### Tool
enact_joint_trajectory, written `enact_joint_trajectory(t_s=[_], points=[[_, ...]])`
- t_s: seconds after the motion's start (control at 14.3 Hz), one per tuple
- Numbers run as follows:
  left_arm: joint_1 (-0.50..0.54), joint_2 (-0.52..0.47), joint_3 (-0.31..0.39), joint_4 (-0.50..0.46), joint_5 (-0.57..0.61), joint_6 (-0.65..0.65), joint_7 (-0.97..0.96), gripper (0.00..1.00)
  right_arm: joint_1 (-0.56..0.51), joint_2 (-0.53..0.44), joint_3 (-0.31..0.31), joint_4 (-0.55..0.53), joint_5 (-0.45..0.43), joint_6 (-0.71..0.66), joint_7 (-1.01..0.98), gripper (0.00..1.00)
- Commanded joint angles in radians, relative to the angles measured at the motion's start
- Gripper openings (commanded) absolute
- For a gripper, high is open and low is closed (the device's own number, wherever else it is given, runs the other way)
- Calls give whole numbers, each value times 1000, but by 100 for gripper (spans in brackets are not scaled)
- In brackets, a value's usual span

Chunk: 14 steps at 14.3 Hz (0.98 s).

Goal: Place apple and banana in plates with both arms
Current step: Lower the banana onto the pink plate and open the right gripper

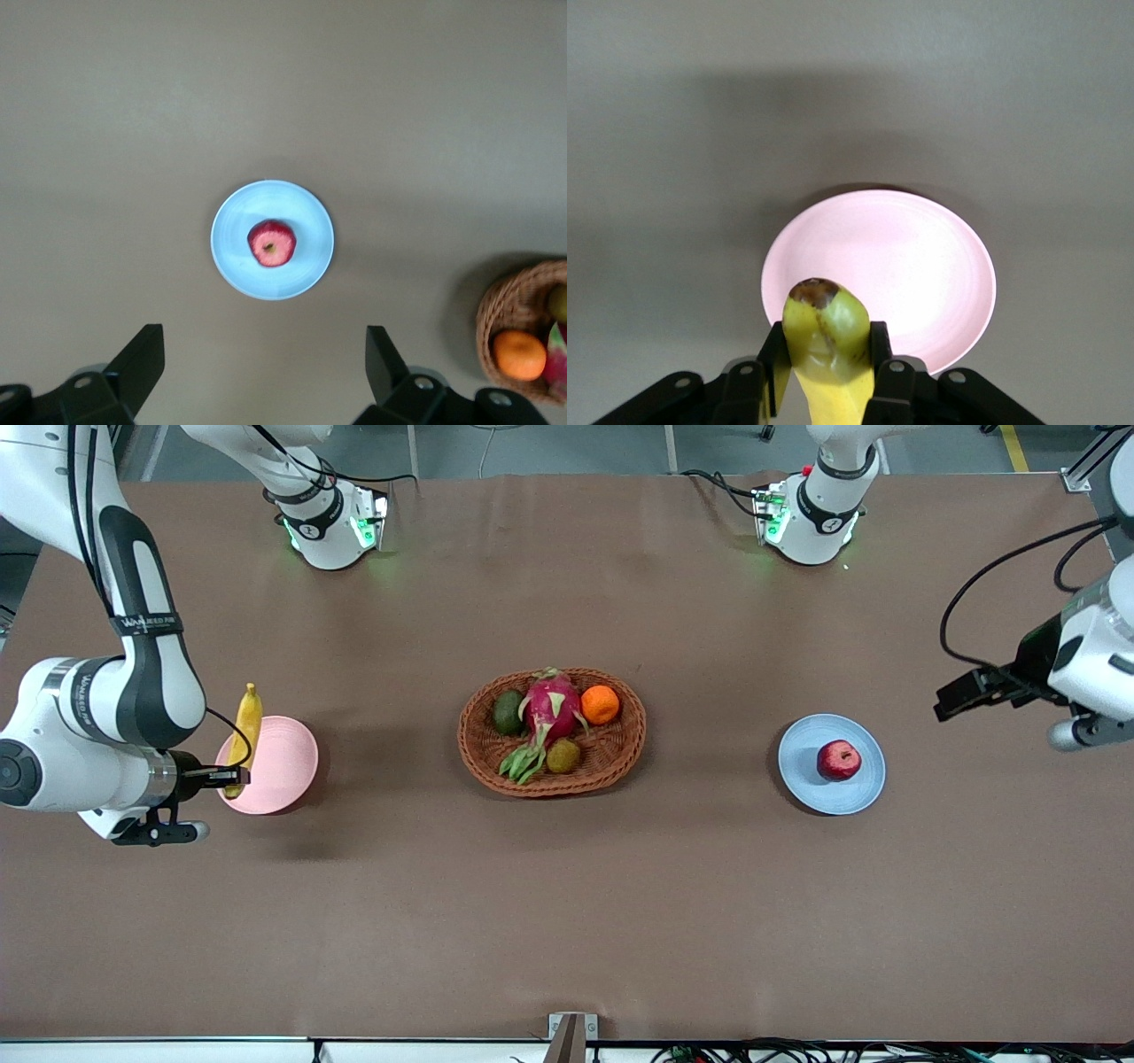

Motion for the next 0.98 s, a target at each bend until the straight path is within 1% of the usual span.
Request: enact_joint_trajectory(t_s=[0.0,0.07,0.14,0.21,0.28,0.35,0.42,0.49,0.56,0.63,0.7,0.91], points=[[6,-50,-2,4,28,-32,82,100,-24,25,22,-25,-20,41,-4,2],[0,-70,3,-3,26,-34,111,100,-26,41,22,-25,-20,53,-4,2],[-22,-87,33,-13,26,-34,139,100,-27,55,22,-25,-20,64,-4,3],[-67,-96,88,-22,23,-38,165,100,-26,68,22,-25,-20,81,-4,3],[-135,-119,167,-40,17,-45,189,100,-29,83,22,-25,-20,95,-5,3],[-176,-137,212,-65,9,-46,191,100,-29,107,22,-25,-20,109,-10,4],[-186,-139,225,-69,5,-48,190,100,-29,121,22,-26,-20,127,-16,4],[-186,-140,225,-69,-9,-48,185,100,-29,126,22,-25,-20,127,-14,22],[-183,-140,225,-69,-21,-46,182,100,-30,121,22,-25,-15,116,-2,69],[-181,-139,224,-69,-34,-46,180,100,-38,108,23,-20,-14,89,-2,100],[-181,-137,220,-69,-35,-43,177,100,-36,86,23,-5,-6,37,-2,100],[-184,-137,213,-69,-37,-35,176,100,-33,-10,23,9,-4,7,1,100]])
